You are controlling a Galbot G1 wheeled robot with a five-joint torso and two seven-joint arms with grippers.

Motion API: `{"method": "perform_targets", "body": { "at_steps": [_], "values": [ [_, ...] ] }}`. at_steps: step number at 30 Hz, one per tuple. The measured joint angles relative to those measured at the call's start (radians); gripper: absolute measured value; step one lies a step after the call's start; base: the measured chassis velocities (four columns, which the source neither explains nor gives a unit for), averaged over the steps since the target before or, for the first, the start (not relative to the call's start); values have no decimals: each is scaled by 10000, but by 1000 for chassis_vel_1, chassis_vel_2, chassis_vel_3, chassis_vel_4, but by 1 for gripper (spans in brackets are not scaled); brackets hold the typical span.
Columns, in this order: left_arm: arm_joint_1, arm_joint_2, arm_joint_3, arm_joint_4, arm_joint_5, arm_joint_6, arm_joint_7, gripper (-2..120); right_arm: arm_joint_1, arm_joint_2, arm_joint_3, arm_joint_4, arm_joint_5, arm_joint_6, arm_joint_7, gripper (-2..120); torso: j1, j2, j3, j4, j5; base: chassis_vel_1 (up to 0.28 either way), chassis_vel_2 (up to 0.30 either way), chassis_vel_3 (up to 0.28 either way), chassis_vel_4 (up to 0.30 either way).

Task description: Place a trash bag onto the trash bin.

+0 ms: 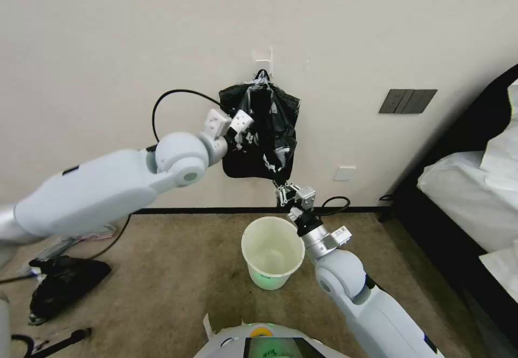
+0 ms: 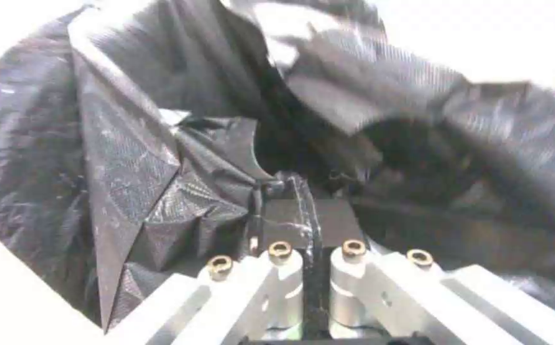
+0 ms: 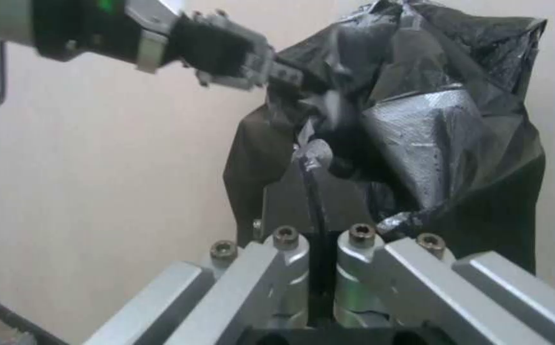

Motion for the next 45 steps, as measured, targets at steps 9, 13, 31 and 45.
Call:
{"method": "perform_targets", "body": {
  "at_steps": [9,13,31,45],
  "values": [
    [3244,939,-2670,-1259,490,-1424,-152,0,-58,137,-116,-46,-78,4,2,0,-1,0,-1,2,1,0,0,0,0],
    [4772,1181,-3594,-1565,912,-1756,80,0,-47,202,-255,-64,-105,-33,6,0,-2,0,0,3,-2,0,0,0,0],
    [529,406,-717,-715,-435,1211,93,49,-23,256,-336,-155,-356,5,7,0,-1,-1,0,1,0,0,0,0,0],
    [-1447,-832,914,263,-1916,2284,-364,93,-109,316,-189,-79,-349,64,-1,0,-1,-1,0,2,5,0,0,0,0]
  ]
}}
